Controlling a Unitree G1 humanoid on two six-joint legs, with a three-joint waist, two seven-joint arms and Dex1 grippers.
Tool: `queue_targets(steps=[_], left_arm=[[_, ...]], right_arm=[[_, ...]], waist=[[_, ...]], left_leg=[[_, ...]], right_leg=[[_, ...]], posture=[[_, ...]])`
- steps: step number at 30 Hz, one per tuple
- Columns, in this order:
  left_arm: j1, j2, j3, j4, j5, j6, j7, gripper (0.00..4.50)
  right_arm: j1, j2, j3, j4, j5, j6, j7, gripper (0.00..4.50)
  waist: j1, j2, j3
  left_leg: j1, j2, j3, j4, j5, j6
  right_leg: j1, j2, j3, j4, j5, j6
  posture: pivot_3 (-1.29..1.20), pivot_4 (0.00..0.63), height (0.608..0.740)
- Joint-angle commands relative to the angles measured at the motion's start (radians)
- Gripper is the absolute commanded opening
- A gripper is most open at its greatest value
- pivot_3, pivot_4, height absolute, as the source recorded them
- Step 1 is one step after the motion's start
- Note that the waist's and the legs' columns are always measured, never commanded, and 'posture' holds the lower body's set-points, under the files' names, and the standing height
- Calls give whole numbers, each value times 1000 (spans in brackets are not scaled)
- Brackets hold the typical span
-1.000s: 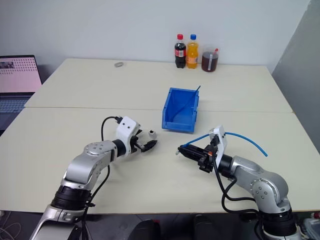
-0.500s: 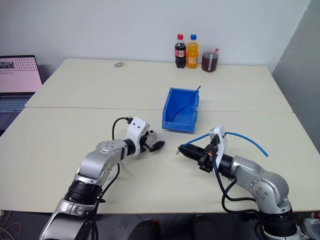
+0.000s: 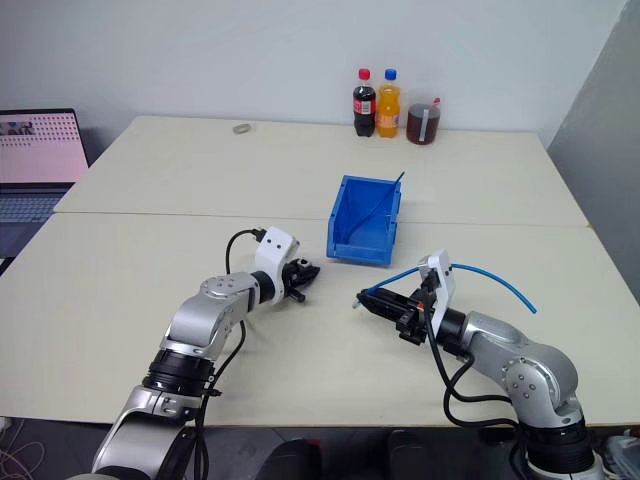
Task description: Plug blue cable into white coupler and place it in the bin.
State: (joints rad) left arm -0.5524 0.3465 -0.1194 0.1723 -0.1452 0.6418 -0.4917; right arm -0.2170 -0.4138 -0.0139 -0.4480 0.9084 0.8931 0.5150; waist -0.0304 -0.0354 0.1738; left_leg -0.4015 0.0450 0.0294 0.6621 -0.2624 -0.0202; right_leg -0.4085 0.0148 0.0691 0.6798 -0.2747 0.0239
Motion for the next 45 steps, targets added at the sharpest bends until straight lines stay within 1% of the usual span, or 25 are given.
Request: queue_targets(steps=[1, 3, 6, 10, 14, 16, 19, 22, 26, 30, 34, 40, 45], left_arm=[[5, -6, -8, 4, 7, -16, -15, 803], [16, 4, -10, -9, 4, -23, -35, 803], [45, 41, -12, -59, -14, -44, -105, 803], [83, 128, -31, -141, -53, -60, -263, 803], [88, 247, -102, -203, -49, -124, -459, 803], [76, 282, -132, -214, -43, -152, -524, 803], [37, 325, -209, -203, 10, -248, -622, 803], [2, 321, -265, -161, 57, -331, -669, 803], [-22, 295, -296, -123, 77, -379, -707, 803], [-37, 276, -334, -60, 119, -439, -740, 803], [-39, 253, -340, -27, 126, -456, -756, 803], [-41, 245, -346, -5, 140, -467, -779, 803], [-40, 247, -349, -10, 140, -453, -800, 803]], right_arm=[[0, -5, -14, -55, 8, -15, -4, 143], [2, -7, -13, -58, 6, -16, -6, 143], [5, -20, -7, -70, -11, -22, -1, 143], [19, -60, 16, -115, -45, -32, 22, 143], [56, -124, 50, -169, -111, -65, 48, 142], [77, -145, 66, -190, -140, -81, 54, 142], [114, -180, 112, -220, -213, -124, 69, 142], [125, -180, 146, -225, -270, -159, 63, 142], [120, -166, 169, -216, -317, -192, 54, 141], [62, -113, 207, -178, -362, -224, 47, 141], [-16, -55, 263, -121, -422, -255, 48, 140], [-117, 8, 367, -2, -522, -313, 81, 140], [-157, 17, 443, 74, -604, -366, 130, 140]], waist=[[0, 0, 0], [0, 0, 0], [0, 0, 0], [-2, 0, 0], [-2, 0, 0], [-1, 0, 0], [2, 0, 0], [1, 0, 0], [-1, 0, 0], [-2, 0, 0], [-1, 0, 0], [1, -1, 0], [1, -1, 0]], left_leg=[[0, 0, 0, 0, 0, 0], [0, 0, 0, 0, 0, 0], [0, 0, 0, 0, 0, 0], [0, 0, 0, -1, 0, 0], [0, 1, 0, -1, 0, 0], [0, 0, 0, -1, 0, 0], [0, 0, 0, 0, 0, 0], [0, 0, 1, 0, 0, 0], [0, 0, 1, 0, 0, 0], [0, 0, 1, 0, 0, 0], [1, 0, 1, 1, 0, 0], [0, 0, 1, 1, 0, 0], [0, 0, 0, 1, 0, 0]], right_leg=[[0, 0, 0, 0, 0, 0], [0, 0, 0, 0, 0, 0], [0, 0, 0, 0, 0, 0], [0, 0, 0, 0, 0, 0], [0, 0, 0, 0, -1, 1], [0, 0, 0, 0, -1, 1], [0, 0, 0, -1, -1, 1], [0, 0, -1, -1, -1, 1], [0, 1, -1, -1, -1, 1], [-1, 2, -1, 0, -1, 1], [-1, 2, -2, 0, -1, 1], [0, 1, -3, 0, -1, 1], [0, 1, -4, 0, 0, -1]], posture=[[0, 150, 740], [0, 150, 740], [0, 150, 740], [0, 150, 740], [0, 150, 740], [0, 150, 740], [0, 150, 740], [0, 150, 740], [0, 150, 740], [0, 150, 740], [0, 150, 740], [0, 150, 740], [0, 150, 740]])
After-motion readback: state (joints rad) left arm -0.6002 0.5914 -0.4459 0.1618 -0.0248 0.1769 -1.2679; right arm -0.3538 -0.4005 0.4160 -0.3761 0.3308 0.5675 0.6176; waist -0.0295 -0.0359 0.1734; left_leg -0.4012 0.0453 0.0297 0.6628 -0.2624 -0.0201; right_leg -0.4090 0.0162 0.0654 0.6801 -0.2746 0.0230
